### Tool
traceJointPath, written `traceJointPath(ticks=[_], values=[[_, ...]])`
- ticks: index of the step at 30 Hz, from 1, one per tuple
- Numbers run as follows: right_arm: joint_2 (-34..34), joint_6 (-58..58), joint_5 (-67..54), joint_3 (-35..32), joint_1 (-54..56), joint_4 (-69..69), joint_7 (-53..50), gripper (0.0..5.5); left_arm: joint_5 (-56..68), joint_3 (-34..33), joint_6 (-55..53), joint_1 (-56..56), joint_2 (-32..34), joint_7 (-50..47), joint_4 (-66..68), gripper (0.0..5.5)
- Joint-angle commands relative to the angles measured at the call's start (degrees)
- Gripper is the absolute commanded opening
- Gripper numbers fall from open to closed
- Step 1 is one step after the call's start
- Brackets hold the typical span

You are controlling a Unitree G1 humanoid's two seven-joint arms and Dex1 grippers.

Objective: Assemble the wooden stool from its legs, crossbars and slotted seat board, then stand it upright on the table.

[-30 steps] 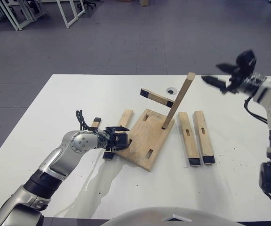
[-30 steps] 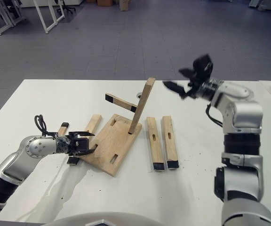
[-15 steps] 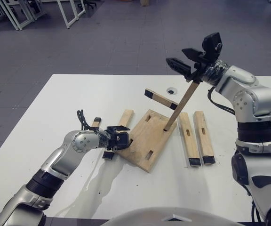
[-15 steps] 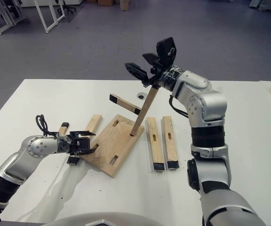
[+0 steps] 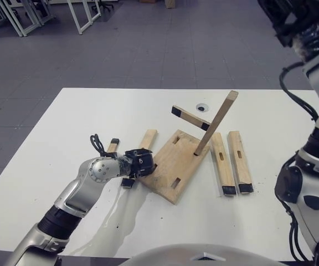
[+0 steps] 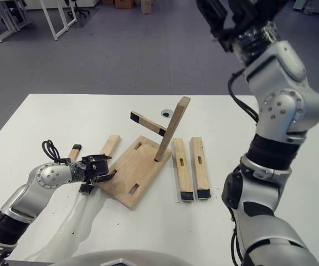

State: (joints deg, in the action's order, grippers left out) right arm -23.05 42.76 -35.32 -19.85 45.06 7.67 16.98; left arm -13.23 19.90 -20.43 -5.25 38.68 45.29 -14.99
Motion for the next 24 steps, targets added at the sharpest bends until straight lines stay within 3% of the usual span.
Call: traceJointPath(ticks=[1, 4, 9, 17, 22, 24], values=[[0.7, 3.0, 3.8, 0.0, -16.6, 7.6, -5.4, 4.29, -0.7, 3.5, -12.0, 5.1, -5.4, -2.7, 1.2, 3.02], [2.7, 4.1, 8.5, 3.4, -32.4, 14.2, -10.0, 4.29, -0.9, 3.6, -19.4, 4.1, -10.0, -6.8, 2.0, 3.02], [5.2, 6.6, 11.9, 9.1, -47.5, 19.8, -12.5, 4.29, -1.1, 2.3, -25.3, 2.4, -15.0, -12.4, 5.9, 3.02], [4.3, 12.9, 16.0, 14.2, -54.6, 24.3, -14.7, 4.29, 1.6, -4.3, -31.3, 1.0, -25.8, -22.6, 7.2, 3.02], [4.3, 15.3, 18.0, 15.6, -55.7, 25.1, -14.8, 4.29, 2.9, -5.6, -32.2, -0.5, -27.6, -24.6, 6.5, 3.02], [3.7, 17.6, 18.7, 16.6, -56.3, 24.9, -14.7, 3.96, 3.8, -6.6, -32.5, -1.2, -28.5, -25.2, 6.3, 3.02]])
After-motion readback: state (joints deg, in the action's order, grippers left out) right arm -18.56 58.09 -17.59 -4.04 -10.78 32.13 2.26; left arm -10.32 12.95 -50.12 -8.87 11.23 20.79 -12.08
